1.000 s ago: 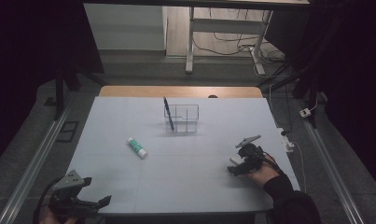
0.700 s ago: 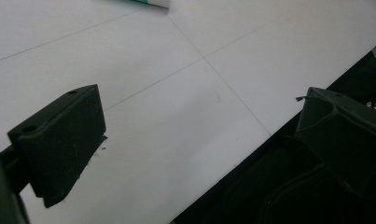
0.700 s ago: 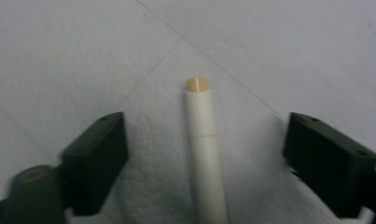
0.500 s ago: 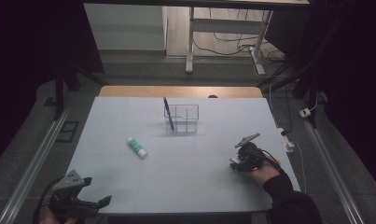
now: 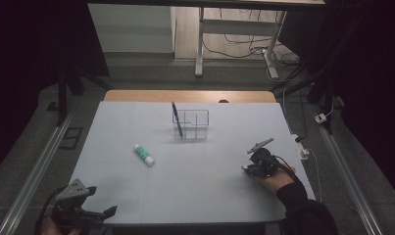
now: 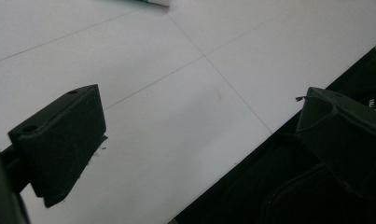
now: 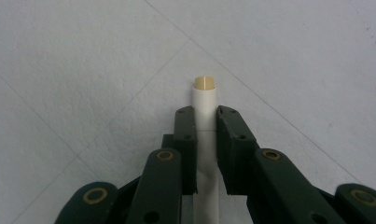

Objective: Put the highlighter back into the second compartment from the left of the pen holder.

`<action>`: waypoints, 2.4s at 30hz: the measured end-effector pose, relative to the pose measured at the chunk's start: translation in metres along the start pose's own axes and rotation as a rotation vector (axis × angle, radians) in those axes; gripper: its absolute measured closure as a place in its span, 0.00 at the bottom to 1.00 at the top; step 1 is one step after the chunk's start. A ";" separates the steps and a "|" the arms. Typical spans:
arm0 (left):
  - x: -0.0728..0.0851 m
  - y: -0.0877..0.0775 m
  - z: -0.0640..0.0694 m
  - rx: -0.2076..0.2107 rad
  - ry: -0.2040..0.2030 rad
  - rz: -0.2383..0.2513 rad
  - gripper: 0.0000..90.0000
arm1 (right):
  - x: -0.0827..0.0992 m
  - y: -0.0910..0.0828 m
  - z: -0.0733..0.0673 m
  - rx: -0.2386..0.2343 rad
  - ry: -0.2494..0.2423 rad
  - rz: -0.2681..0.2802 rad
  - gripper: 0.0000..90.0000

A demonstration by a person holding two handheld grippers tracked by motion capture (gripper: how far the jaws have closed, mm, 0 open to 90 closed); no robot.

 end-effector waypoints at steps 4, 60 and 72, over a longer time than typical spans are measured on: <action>0.000 0.000 0.000 0.000 0.001 0.000 0.01 | 0.000 0.000 0.002 -0.018 0.025 0.016 0.87; -0.001 0.001 -0.001 0.001 -0.008 -0.008 0.01 | -0.072 -0.084 -0.016 -0.085 0.030 0.566 0.87; 0.000 0.001 -0.002 0.007 -0.008 -0.006 0.01 | -0.116 -0.098 -0.026 -0.097 0.003 0.683 0.87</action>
Point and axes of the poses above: each handheld gripper's, and its own axes: y roughly forward along the jaws, x roughly out of its underside, z roughly to its right, the point moved 4 cm from there along y, roughly forward along the jaws, and after that the axes turned 10 degrees about -z, right-handed, at the moved point
